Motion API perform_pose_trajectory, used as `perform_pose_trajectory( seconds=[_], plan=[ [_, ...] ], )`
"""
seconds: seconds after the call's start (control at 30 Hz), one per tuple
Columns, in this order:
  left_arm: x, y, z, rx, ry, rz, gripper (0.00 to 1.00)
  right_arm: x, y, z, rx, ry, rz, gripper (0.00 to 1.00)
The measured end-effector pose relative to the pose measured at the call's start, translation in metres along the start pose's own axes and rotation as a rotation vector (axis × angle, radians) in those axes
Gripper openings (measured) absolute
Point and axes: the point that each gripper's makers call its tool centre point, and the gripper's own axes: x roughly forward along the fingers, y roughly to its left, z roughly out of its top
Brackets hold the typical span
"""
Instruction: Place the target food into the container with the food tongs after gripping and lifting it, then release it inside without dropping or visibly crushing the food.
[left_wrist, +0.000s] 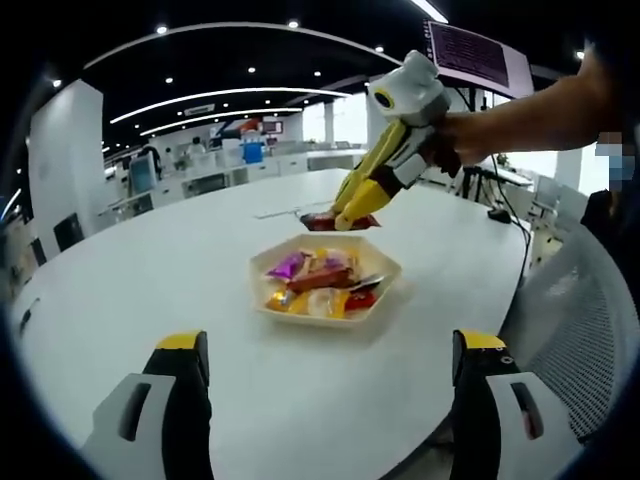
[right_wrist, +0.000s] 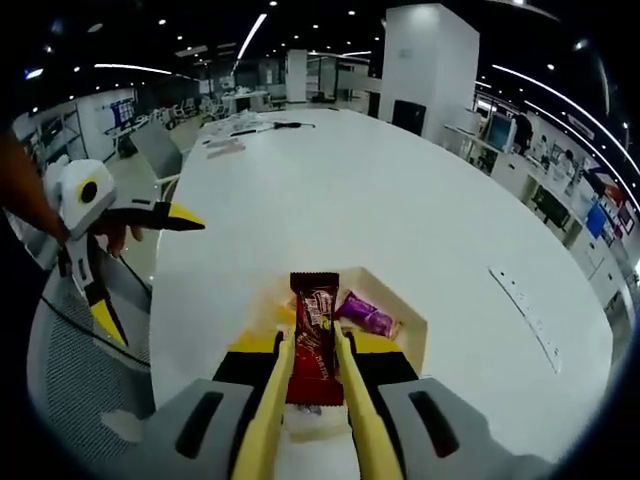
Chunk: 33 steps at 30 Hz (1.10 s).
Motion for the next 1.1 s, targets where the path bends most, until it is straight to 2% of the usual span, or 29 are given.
perform_pose_trajectory(
  seconds=[0.17, 0.6, 0.77, 1.1],
  plan=[
    [0.0, 0.0, 0.0, 0.004, -0.001, -0.001, 0.98, 0.002, 0.003, 0.005, 0.001, -0.009, 0.007, 0.24],
    [0.001, 0.0, 0.001, 0.001, -0.004, 0.0, 0.98, 0.012, 0.008, 0.002, -0.012, -0.003, 0.018, 0.26],
    [0.001, -0.001, 0.001, 0.002, -0.005, -0.003, 0.98, 0.009, 0.007, 0.013, -0.009, -0.024, 0.019, 0.26],
    [0.0, -0.001, 0.002, 0.002, -0.009, -0.005, 0.98, 0.002, 0.002, 0.01, -0.03, -0.027, 0.001, 0.25]
  ],
)
